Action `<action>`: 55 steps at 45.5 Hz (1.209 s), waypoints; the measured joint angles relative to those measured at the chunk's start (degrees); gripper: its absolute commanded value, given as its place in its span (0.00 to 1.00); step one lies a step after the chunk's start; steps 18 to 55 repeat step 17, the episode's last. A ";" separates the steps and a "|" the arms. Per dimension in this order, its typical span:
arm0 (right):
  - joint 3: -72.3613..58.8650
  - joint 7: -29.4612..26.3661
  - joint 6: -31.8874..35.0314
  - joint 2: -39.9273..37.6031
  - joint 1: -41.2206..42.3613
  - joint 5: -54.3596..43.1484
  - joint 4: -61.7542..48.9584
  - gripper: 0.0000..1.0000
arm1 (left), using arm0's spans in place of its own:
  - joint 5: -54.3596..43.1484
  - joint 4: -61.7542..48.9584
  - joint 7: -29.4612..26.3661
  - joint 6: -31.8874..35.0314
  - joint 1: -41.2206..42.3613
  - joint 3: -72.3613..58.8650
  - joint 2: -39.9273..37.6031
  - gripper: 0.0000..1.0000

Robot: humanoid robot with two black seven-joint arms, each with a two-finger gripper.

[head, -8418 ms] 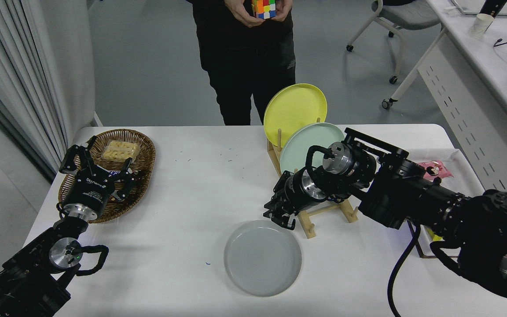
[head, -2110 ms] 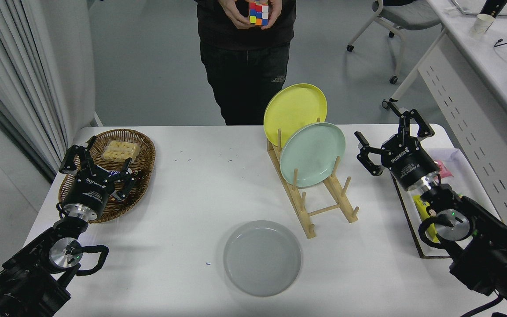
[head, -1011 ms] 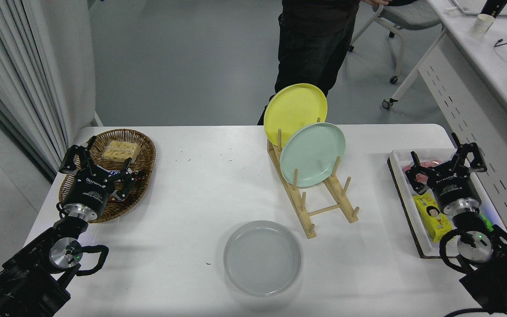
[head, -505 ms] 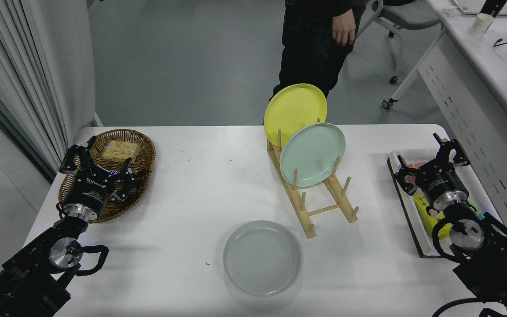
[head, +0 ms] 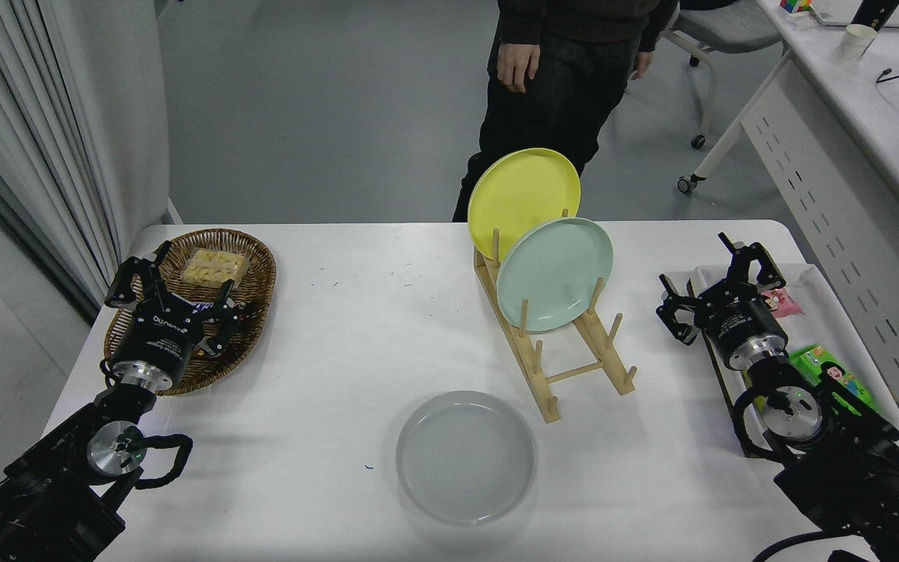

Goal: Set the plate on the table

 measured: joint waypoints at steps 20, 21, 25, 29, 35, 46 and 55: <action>1.13 -0.01 2.53 -0.78 -1.00 0.01 1.54 0.99 | 0.00 0.00 0.00 0.00 0.00 0.00 0.00 0.98; 1.13 -0.01 2.53 -0.78 -1.00 0.01 1.54 0.99 | 0.00 0.00 0.00 0.00 0.00 0.00 0.00 0.98; 1.13 -0.01 2.53 -0.78 -1.00 0.01 1.54 0.99 | 0.00 0.00 0.00 0.00 0.00 0.00 0.00 0.98; 1.13 -0.01 2.53 -0.78 -1.00 0.01 1.54 0.99 | 0.00 0.00 0.00 0.00 0.00 0.00 0.00 0.98; 1.13 -0.01 2.53 -0.78 -1.00 0.01 1.54 0.99 | 0.00 0.00 0.00 0.00 0.00 0.00 0.00 0.98; 1.13 -0.01 2.53 -0.78 -1.00 0.01 1.54 0.99 | 0.00 0.00 0.00 0.00 0.00 0.00 0.00 0.98; 1.13 -0.01 2.53 -0.78 -1.00 0.01 1.54 0.99 | 0.00 0.00 0.00 0.00 0.00 0.00 0.00 0.98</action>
